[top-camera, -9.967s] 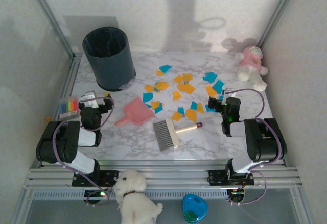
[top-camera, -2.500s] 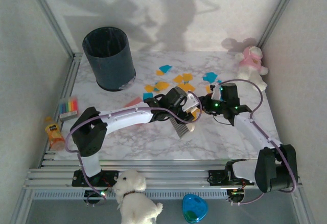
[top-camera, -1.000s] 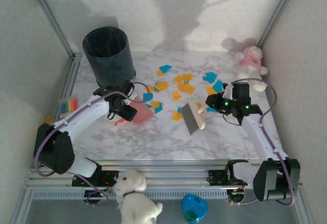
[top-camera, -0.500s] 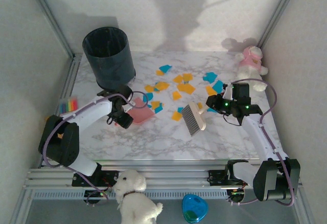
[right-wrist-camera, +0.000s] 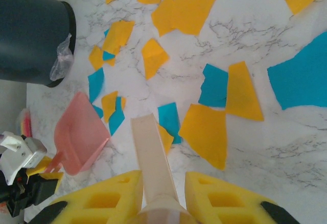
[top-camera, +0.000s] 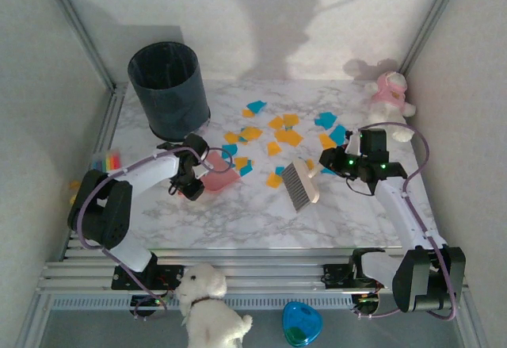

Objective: Sweep away the paper scraps from the table

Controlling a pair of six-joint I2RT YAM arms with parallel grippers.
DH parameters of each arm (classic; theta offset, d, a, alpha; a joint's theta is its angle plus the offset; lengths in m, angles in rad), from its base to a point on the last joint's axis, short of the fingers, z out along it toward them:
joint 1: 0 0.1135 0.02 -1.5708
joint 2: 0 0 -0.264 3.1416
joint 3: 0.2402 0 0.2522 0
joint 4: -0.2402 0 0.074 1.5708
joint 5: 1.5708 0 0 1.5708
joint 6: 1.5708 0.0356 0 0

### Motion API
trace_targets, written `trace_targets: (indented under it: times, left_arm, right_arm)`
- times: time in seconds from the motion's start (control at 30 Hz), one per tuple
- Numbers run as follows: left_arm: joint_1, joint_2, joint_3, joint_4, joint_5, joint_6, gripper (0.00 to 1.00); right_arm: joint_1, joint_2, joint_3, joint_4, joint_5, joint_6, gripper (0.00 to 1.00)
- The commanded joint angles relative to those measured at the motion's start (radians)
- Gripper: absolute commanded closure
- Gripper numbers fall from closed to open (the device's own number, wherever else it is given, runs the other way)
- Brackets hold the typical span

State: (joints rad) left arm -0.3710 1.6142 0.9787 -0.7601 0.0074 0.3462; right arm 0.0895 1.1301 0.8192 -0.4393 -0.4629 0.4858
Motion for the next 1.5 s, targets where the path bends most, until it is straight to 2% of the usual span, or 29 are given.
trace_targets:
  times: [0.0, 0.1, 0.23, 0.3, 0.7, 0.87, 1.03, 1.17, 1.47]
  left_arm:
    - [0.007, 0.018, -0.014, 0.004, 0.018, 0.020, 0.61]
    - [0.007, 0.019, -0.018, 0.009, 0.021, 0.027, 0.69]
    - [0.006, 0.013, -0.018, 0.010, 0.024, 0.030, 0.72]
    - [0.004, 0.002, -0.014, 0.006, 0.026, 0.032, 0.76]
    - [-0.057, -0.101, 0.028, -0.007, 0.041, 0.060, 0.77]
    - [-0.127, -0.057, 0.098, -0.004, 0.055, 0.083, 0.77]
    - [-0.206, 0.034, 0.181, 0.004, 0.021, 0.105, 0.77]
    - [-0.256, 0.105, 0.242, -0.002, 0.036, 0.128, 0.76]
    - [-0.327, 0.200, 0.313, -0.020, 0.092, 0.171, 0.76]
  right_arm:
    - [-0.007, -0.016, 0.024, -0.012, 0.007, -0.011, 0.97]
    - [-0.007, -0.020, 0.022, -0.016, 0.012, -0.010, 0.96]
    - [-0.007, -0.024, 0.020, -0.022, 0.012, -0.016, 0.96]
    - [-0.007, -0.026, 0.021, -0.029, 0.014, -0.016, 0.96]
    - [-0.008, -0.057, 0.007, -0.030, 0.030, -0.014, 0.97]
    - [-0.008, -0.068, -0.006, -0.020, 0.049, -0.003, 0.97]
    - [-0.009, -0.091, 0.000, -0.049, 0.114, -0.011, 0.97]
    - [-0.008, -0.113, 0.004, -0.074, 0.163, -0.024, 0.97]
    - [-0.011, -0.123, 0.008, -0.098, 0.186, -0.041, 0.98]
